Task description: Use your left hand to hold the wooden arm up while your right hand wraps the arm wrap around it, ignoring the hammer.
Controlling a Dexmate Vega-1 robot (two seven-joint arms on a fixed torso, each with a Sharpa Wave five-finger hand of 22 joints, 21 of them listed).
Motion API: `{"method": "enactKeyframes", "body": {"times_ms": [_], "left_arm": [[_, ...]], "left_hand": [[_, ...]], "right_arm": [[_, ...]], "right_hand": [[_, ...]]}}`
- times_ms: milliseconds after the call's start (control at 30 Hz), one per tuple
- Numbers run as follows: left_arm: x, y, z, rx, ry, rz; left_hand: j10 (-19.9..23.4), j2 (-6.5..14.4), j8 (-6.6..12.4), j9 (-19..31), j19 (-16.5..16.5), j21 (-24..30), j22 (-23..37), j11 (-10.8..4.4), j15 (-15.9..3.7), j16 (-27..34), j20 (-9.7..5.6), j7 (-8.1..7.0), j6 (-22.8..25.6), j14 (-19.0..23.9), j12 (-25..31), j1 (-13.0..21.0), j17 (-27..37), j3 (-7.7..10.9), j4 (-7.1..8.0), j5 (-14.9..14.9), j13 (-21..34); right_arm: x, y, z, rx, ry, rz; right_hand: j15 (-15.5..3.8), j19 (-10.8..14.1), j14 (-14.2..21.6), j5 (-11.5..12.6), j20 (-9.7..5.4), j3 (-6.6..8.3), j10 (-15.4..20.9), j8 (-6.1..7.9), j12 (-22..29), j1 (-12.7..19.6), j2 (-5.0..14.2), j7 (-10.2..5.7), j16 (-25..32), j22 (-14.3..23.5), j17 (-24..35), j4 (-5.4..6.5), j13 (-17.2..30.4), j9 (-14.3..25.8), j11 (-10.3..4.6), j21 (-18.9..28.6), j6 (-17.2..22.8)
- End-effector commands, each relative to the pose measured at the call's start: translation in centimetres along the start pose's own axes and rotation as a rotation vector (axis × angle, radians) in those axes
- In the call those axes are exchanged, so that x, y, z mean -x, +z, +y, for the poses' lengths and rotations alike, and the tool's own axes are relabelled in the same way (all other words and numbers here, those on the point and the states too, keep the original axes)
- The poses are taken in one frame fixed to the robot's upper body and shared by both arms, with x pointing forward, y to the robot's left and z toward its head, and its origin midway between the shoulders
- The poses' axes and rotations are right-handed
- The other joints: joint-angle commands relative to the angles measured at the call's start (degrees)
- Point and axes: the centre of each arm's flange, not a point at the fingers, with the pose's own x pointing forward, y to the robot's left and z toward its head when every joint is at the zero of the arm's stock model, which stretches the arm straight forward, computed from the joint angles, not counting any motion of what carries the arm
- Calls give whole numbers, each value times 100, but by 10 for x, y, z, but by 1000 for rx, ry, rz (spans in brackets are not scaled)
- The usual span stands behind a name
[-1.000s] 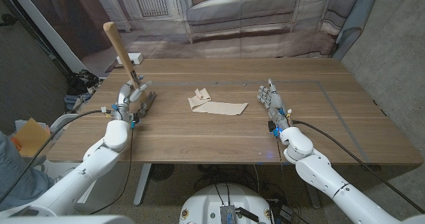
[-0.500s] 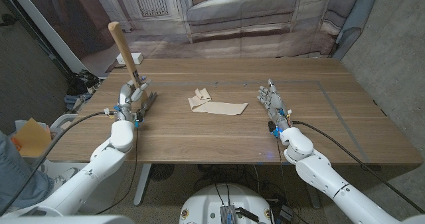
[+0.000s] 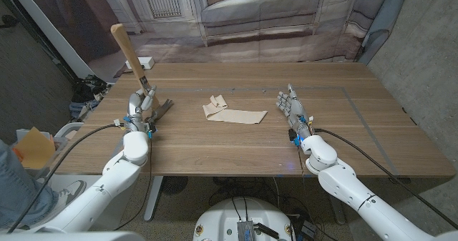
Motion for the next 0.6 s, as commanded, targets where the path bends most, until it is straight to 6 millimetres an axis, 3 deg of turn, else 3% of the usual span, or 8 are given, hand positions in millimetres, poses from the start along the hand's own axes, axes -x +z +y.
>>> {"method": "enactKeyframes", "body": {"times_ms": [33,200,600], "left_arm": [[-1,13,2,16,13,11],[-3,23,4,21,11,-6],[-6,45,5,1,-26,-37]], "left_hand": [[54,10,-52,28,108,63,6,80,38,-25,-2,65,44,89,-17,-28,22,219,106,65,6],[263,-26,-28,38,231,108,-21,105,61,2,-46,112,269,311,-2,-50,8,501,245,94,2],[361,-41,-47,45,270,115,-41,136,75,-11,-43,122,330,393,-10,-67,-2,668,296,94,0]], "right_arm": [[-3,2,-3,-6,5,-11],[-2,3,-5,-6,1,-21],[7,7,-11,31,-19,-46]], "right_hand": [[-22,38,44,7,-112,3,33,-16,6,58,23,-2,23,23,32,-36,19,24,-1,-7,55],[-22,41,47,6,-111,2,26,-16,2,59,28,2,23,23,33,-38,19,24,-7,-7,57],[-32,69,67,10,-136,31,51,-18,7,118,79,16,25,22,28,-68,20,24,-18,-4,56]]}}
